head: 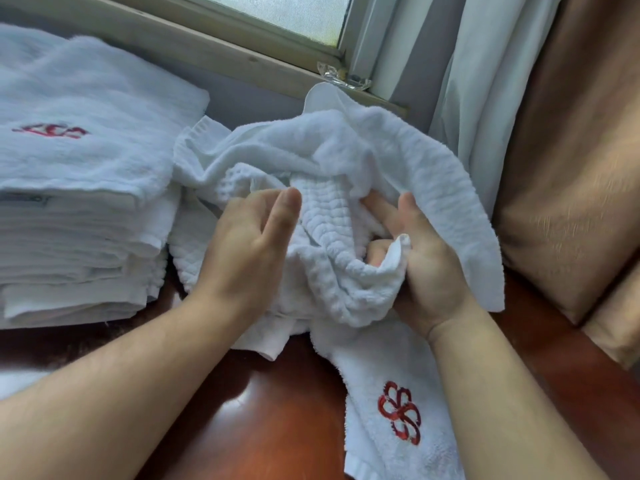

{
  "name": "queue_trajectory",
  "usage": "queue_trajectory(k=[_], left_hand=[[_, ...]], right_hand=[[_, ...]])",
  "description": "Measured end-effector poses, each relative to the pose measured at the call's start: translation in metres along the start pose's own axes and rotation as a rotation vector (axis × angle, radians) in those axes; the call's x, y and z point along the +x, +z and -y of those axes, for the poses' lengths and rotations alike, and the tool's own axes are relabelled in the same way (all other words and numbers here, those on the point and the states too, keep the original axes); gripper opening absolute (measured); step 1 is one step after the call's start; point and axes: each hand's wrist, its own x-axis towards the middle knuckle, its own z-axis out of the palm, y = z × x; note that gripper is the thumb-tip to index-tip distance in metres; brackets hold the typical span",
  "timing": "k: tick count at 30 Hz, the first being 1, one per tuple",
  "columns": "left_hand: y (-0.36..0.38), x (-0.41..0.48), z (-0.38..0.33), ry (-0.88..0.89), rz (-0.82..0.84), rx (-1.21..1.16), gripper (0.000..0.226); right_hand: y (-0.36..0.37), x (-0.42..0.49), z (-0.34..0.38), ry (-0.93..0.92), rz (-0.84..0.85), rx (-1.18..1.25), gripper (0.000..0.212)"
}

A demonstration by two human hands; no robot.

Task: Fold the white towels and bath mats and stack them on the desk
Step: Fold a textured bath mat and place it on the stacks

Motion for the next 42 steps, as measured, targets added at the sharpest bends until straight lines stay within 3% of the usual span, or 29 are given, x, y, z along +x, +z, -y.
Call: queue_trajectory(k=[1,2,5,9,11,13,15,16,20,23,26,30,34,37,42], left_hand=[[0.002,0.002,0.001,-0.054,0.015,0.063,0.084],[0.003,0.003,0.002,-0.126,0.032,0.115,0.071],[0.001,0.004,0.004,-0.288,0.060,0.152,0.071],[0.003,0.004,0.003,-0.346,0.080,0.111,0.061],[0.004,0.002,0.003,-0.299,0.047,0.102,0.055],[0.005,-0.004,-0.002,-0.091,-0.072,0.188,0.054],[0.007,-0.006,-0.006,0.140,-0.125,0.239,0.060],[0.010,-0.006,-0.007,0.158,-0.094,0.206,0.061],[0.013,0.007,-0.006,-0.174,0.047,0.040,0.029],[0.016,0.025,-0.009,-0.326,0.077,0.039,0.057],[0.022,0.036,-0.016,-0.485,0.089,0.049,0.063],[0.025,0.034,-0.021,-0.334,0.071,0.128,0.023],[-0.003,0.017,-0.031,-0.098,0.050,0.257,0.003],[-0.041,-0.001,-0.054,-0.044,0.234,0.134,0.014],[-0.098,-0.026,-0.092,0.126,0.360,0.153,0.031]], right_hand=[[0.000,0.000,0.000,-0.017,0.046,0.010,0.059],[-0.001,0.000,-0.002,-0.026,0.060,0.021,0.062],[0.002,0.001,-0.007,-0.077,0.055,0.109,0.059],[0.012,0.001,-0.010,-0.216,-0.099,0.108,0.047],[0.011,0.003,-0.010,-0.288,-0.280,0.042,0.047],[0.007,0.004,-0.006,-0.337,-0.394,0.089,0.051],[0.006,0.003,-0.003,-0.323,-0.380,0.183,0.054],[0.007,0.002,-0.001,-0.293,-0.334,0.229,0.054],[0.009,0.002,-0.006,-0.180,-0.235,0.275,0.055],[0.005,0.005,-0.010,-0.113,-0.280,0.311,0.056],[0.002,0.005,-0.014,-0.065,-0.295,0.362,0.058],[0.012,0.002,-0.014,-0.038,-0.304,0.452,0.059],[0.022,0.009,-0.008,0.034,-0.305,0.456,0.048],[0.021,0.027,0.013,0.012,-0.333,0.317,0.049],[0.028,0.063,0.057,-0.002,-0.294,0.059,0.042]])
